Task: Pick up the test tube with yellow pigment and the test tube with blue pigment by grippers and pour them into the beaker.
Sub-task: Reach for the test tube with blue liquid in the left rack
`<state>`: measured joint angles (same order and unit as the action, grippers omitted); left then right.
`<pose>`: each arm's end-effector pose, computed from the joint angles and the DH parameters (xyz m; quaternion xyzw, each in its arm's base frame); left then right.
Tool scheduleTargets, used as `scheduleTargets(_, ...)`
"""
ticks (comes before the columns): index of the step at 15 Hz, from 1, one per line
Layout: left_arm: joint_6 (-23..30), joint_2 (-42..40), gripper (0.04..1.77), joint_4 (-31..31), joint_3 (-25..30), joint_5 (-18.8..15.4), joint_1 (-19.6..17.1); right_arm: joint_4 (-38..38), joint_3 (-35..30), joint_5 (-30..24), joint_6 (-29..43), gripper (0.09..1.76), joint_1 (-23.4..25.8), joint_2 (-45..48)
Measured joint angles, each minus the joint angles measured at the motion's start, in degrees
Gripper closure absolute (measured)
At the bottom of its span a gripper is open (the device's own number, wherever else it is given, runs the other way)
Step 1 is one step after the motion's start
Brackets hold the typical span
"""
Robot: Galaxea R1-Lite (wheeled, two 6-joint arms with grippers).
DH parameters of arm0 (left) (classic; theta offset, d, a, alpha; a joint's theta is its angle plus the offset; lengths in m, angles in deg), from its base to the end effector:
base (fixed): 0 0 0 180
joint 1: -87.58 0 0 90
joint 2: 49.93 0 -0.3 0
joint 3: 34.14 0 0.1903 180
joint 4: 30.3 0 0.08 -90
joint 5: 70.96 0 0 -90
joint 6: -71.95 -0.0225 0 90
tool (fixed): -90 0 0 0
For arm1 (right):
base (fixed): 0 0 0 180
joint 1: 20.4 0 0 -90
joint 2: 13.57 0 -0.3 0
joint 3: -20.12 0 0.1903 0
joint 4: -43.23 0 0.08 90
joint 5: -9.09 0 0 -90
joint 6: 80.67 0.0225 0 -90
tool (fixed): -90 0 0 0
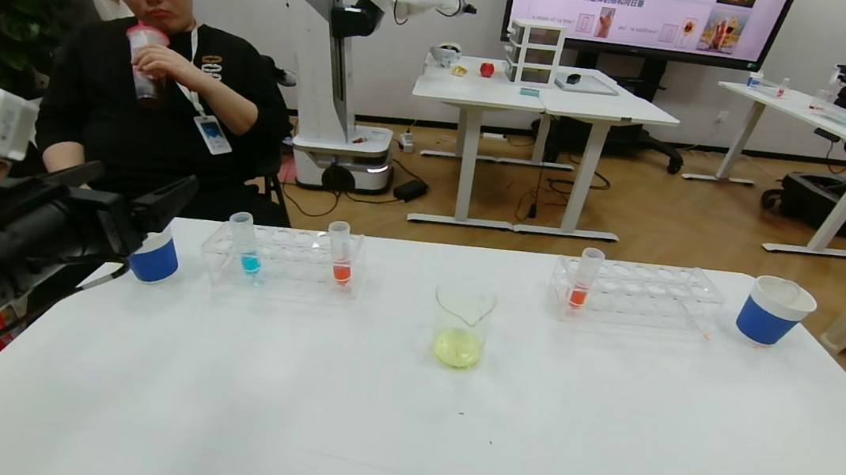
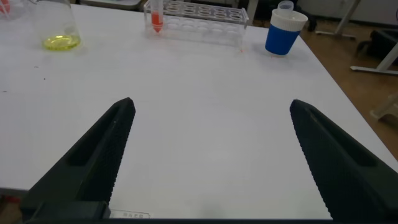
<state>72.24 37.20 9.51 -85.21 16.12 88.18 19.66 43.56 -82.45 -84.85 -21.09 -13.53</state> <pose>0.2410 -0.0037 0.1943 -0.0019 -0.0326 -0.0308 0.9990 -0.0230 0.0003 0.0755 -0.0365 0.0001 0.0195 0.9991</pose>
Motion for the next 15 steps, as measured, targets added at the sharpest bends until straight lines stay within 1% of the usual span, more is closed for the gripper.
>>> scheduleTargets(5, -0.18, 18.74, 0.06, 18.1, 0.17, 0.46, 0.04, 0.0, 0.02, 0.0, 0.0, 0.11, 0.0, 0.0)
scheduleTargets(7, -0.18, 25.28, 0.06, 23.19, 0.55, 1.44, 0.17, 0.0, 0.02, -0.02, 0.02, 0.11, 0.0, 0.0)
scheduleTargets(8, 0.0, 27.89, 0.06, 24.31, 0.59, 1.88, 0.39, 0.0, 0.02, 0.0, 0.02, 0.11, 0.0, 0.0)
scheduleTargets(10, 0.12, 31.15, 0.06, 24.67, 0.22, 2.12, 0.8, -0.01, 0.02, 0.0, 0.0, 0.11, 0.0, 0.0)
scheduleTargets(13, 0.12, 33.68, 0.06, 24.67, -1.32, 2.17, 0.98, 0.0, 0.02, 0.0, 0.0, 0.11, 0.0, 0.0)
scheduleTargets(15, 0.2, 35.08, 0.06, 24.65, -3.33, 2.32, 1.02, -0.01, 0.02, 0.0, 0.0, 0.11, 0.0, 0.0)
